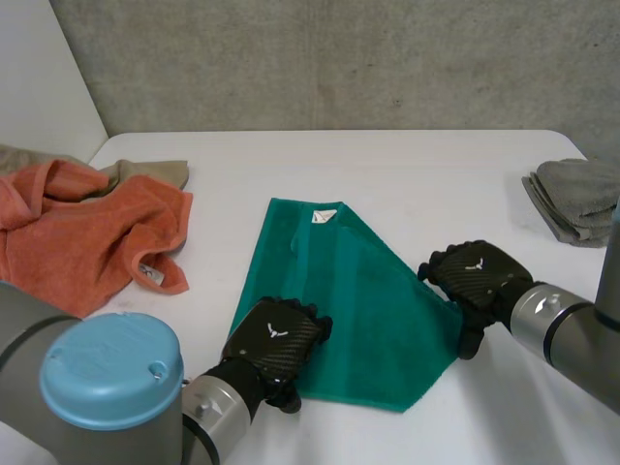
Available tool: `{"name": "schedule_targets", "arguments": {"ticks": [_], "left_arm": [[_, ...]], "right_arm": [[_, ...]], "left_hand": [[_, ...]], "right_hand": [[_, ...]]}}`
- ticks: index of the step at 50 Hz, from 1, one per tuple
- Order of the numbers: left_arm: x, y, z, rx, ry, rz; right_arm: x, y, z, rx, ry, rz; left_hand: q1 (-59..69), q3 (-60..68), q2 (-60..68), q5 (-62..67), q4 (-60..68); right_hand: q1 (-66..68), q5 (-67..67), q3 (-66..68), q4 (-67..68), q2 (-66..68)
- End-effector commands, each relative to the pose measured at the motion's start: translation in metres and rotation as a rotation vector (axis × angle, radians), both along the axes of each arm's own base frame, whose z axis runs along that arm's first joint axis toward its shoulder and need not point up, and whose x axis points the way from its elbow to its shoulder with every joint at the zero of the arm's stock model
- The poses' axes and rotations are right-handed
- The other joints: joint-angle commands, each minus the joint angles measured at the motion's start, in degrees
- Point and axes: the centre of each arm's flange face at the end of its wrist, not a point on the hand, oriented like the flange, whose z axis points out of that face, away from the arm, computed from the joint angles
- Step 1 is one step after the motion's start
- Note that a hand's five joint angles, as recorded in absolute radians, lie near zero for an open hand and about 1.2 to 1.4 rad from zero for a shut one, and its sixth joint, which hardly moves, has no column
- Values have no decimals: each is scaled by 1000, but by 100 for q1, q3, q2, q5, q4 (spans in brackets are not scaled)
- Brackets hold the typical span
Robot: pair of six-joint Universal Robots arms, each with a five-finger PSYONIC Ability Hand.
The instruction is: Fold the laundry.
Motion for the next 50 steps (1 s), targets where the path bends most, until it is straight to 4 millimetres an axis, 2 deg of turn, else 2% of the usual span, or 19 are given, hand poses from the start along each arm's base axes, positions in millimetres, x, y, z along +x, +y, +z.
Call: {"name": "schedule_targets", "arguments": {"ticks": [1, 12, 21, 26, 37, 41, 42, 45, 50], "left_arm": [[-8, -11, -14, -52, -16, -15], [-12, -15, -31, -43, -69, -26], [-12, -16, -32, -45, -70, -24], [-16, -20, -33, -53, -65, -24], [-20, -25, -42, -44, -80, -24], [-21, -27, -41, -50, -73, -23], [-21, -28, -40, -54, -70, -20], [-22, -31, -37, -65, -64, -11], [-22, -38, -25, -105, -53, 44]], "right_arm": [[-2, 5, -14, -9, 1, -5], [-3, 8, -18, -16, 0, -6], [-3, 6, -19, -29, -5, -7], [-3, 7, -20, -24, -4, -5], [-3, 8, -22, -26, -3, -8], [-3, 8, -22, -26, -3, -8], [-3, 7, -21, -27, -4, -8], [-3, 7, -21, -31, -4, -10], [-4, 7, -21, -31, -1, -15]], "left_hand": [[779, 794, 799, 755, 768], [797, 811, 817, 773, 786], [830, 844, 850, 806, 819], [1904, 1919, 1924, 1880, 1893], [2209, 2223, 2229, 2185, 2198], [3148, 3163, 3168, 3124, 3137], [4018, 4032, 4037, 3994, 4007], [5282, 5297, 5302, 5258, 5271], [5286, 5300, 5306, 5262, 5275]], "right_hand": [[703, 439, 432, 439, 461], [703, 439, 432, 439, 461], [719, 456, 448, 455, 478], [719, 455, 448, 455, 478], [719, 456, 448, 455, 478], [736, 472, 465, 472, 495], [736, 472, 465, 472, 495], [736, 472, 465, 472, 495], [736, 472, 465, 472, 495]]}}
